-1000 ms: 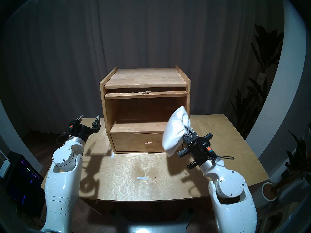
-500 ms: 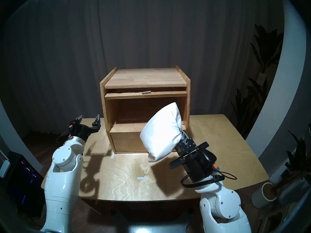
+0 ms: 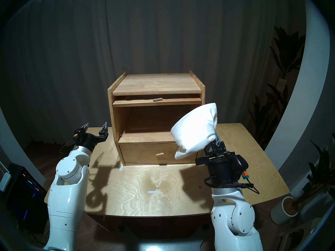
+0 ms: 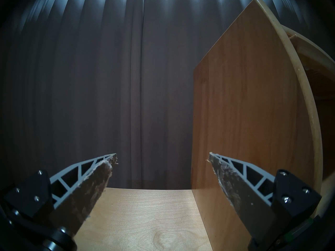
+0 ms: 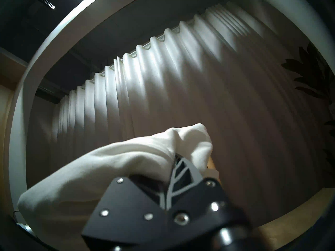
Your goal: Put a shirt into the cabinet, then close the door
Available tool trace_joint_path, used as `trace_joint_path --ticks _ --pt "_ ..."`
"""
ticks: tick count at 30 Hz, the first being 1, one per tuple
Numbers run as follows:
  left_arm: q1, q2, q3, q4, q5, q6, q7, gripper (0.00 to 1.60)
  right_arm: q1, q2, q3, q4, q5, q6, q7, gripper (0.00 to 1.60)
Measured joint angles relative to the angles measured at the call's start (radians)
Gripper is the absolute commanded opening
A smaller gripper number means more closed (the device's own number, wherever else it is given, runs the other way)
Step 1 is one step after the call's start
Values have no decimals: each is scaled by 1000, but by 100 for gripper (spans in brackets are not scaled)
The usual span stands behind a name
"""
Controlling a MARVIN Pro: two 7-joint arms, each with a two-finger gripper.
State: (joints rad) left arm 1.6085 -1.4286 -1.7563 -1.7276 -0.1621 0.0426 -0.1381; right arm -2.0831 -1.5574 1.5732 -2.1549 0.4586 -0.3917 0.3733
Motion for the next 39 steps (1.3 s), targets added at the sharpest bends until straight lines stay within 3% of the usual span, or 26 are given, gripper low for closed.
trace_joint_path --ticks 9,24,39 --pt "0 1 0 0 -1 0 1 160 96 -1 -69 6 -115 163 -84 0" --pt "0 1 1 1 -2 0 2 160 239 -11 -102 54 -207 384 -227 0" --pt "0 2 2 1 -3 0 2 160 375 -21 -117 175 -309 500 -303 0"
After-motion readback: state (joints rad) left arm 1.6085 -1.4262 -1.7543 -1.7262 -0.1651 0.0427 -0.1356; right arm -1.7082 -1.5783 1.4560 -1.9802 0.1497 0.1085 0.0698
